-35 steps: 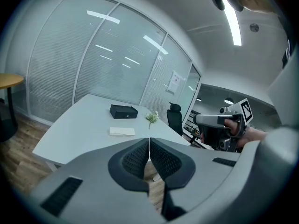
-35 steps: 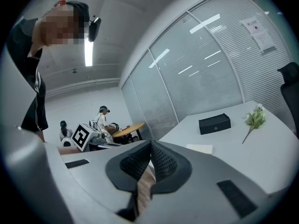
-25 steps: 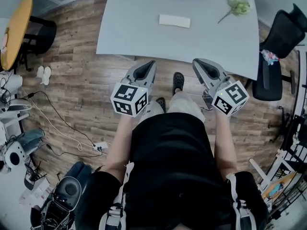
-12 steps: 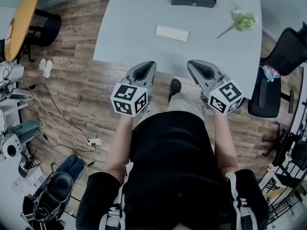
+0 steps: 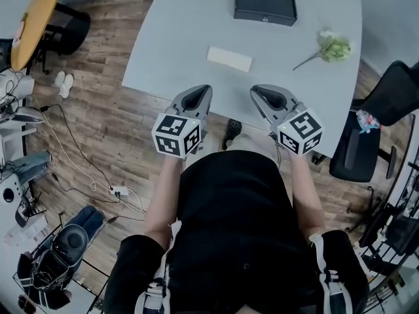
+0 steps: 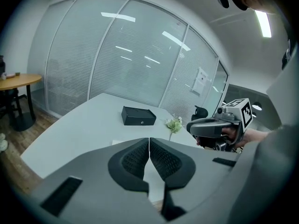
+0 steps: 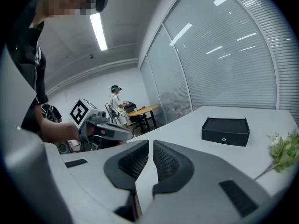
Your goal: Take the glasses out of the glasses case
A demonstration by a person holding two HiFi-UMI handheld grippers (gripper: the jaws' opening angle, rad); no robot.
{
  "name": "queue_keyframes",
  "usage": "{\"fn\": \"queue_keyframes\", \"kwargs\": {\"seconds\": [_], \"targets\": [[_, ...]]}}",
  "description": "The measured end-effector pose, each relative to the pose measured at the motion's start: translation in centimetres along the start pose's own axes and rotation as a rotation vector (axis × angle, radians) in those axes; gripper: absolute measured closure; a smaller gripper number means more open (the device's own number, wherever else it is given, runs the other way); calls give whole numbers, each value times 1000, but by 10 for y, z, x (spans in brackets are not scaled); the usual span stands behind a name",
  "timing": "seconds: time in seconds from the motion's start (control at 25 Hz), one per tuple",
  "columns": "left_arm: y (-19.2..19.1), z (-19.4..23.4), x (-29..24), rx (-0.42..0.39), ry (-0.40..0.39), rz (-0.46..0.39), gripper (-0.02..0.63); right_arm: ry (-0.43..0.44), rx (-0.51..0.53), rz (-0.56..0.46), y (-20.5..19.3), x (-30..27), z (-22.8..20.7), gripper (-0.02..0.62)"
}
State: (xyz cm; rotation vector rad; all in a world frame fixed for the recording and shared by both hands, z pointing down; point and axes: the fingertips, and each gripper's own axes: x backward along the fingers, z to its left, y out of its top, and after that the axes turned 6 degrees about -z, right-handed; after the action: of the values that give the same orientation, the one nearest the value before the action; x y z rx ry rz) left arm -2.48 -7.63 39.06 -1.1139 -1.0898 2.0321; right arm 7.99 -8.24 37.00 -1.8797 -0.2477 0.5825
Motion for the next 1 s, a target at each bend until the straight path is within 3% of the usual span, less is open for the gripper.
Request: {"fn": "queue_keyframes", "kwargs": {"seconds": [0.56, 1.0], "targets": [[-16, 18, -17, 41, 58, 60, 581, -14, 144, 139, -20, -30, -43, 442], [-29, 50, -58, 51, 26, 120, 581, -80, 277, 287, -45, -72, -73, 387]]}}
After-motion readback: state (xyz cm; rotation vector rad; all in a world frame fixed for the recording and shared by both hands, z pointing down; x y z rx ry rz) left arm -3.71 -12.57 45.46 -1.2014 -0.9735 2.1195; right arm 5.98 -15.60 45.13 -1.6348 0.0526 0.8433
